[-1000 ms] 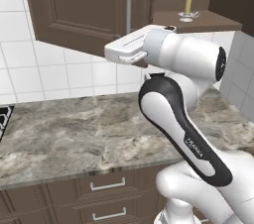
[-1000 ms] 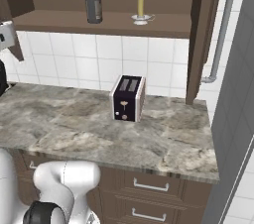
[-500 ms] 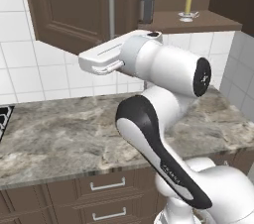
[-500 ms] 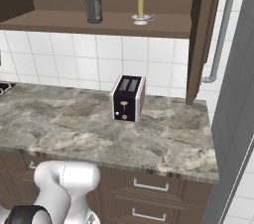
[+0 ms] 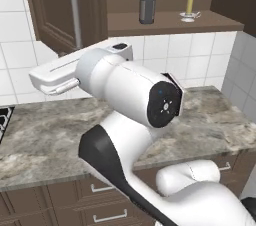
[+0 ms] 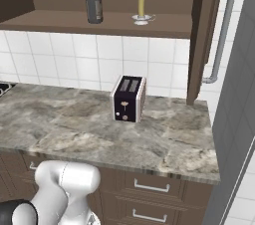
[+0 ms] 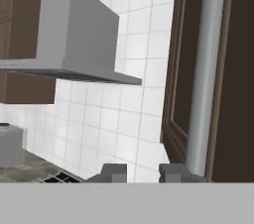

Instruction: Get the candle and the liquor from the cabinet and move them to the dining counter.

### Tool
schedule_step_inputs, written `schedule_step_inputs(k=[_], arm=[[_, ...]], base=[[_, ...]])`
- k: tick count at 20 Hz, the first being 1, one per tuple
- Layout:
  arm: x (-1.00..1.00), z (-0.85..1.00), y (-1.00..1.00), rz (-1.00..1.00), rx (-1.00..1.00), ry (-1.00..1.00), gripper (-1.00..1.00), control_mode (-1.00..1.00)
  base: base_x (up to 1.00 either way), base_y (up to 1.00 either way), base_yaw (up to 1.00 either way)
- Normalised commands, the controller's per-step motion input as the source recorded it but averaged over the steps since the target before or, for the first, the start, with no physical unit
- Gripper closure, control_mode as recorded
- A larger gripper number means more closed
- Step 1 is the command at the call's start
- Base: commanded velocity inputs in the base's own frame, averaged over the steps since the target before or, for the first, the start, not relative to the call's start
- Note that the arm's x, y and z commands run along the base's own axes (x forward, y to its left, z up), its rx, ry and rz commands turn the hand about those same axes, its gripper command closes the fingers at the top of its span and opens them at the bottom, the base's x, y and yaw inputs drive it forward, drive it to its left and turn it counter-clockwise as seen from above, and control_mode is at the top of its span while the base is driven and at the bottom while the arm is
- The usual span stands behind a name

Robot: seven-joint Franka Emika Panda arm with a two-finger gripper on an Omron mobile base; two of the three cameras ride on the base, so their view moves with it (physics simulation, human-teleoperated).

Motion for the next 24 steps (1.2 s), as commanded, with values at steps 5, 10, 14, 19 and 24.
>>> schedule_step_inputs(k=[5,10,14,19,24], arm=[[0.00,-0.01,0.24,0.03,0.00,0.00,-1.00,-1.00],[-0.27,0.00,-0.05,0.05,0.00,0.00,-1.00,-1.00],[-0.86,0.00,-0.72,0.01,0.01,0.00,-1.00,-1.00],[-0.40,0.00,-1.00,0.00,0.08,0.02,-1.00,-1.00],[0.02,0.00,-1.00,0.15,0.12,0.01,-1.00,-1.00]], base=[[0.00,0.00,0.00],[0.00,0.00,0.00],[0.00,0.00,0.00],[0.00,0.00,0.00],[0.00,0.00,0.00]])
